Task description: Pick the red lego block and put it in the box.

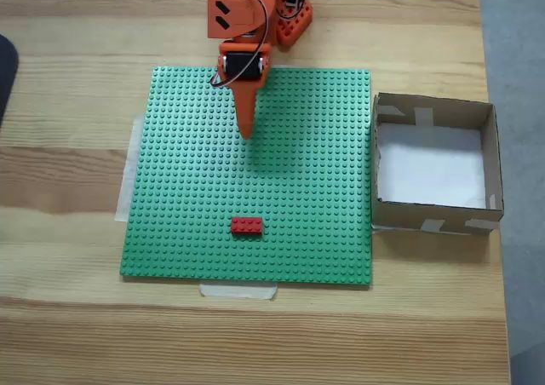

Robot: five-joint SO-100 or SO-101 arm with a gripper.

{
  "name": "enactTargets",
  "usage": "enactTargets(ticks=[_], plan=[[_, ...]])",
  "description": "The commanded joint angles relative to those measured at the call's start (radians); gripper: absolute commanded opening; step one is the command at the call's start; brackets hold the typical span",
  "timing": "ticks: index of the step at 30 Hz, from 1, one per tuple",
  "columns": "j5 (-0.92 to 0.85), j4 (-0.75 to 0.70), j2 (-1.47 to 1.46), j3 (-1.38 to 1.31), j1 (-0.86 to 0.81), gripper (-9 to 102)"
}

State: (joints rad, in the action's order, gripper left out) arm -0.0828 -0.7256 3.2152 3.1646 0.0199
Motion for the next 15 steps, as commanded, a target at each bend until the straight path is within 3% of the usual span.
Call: enactTargets(ticks=[1,15], plan=[[0.003,0.011,0.008,0.031,0.008,-1],[0.009,0.011,0.008,0.031,0.000,-1]])
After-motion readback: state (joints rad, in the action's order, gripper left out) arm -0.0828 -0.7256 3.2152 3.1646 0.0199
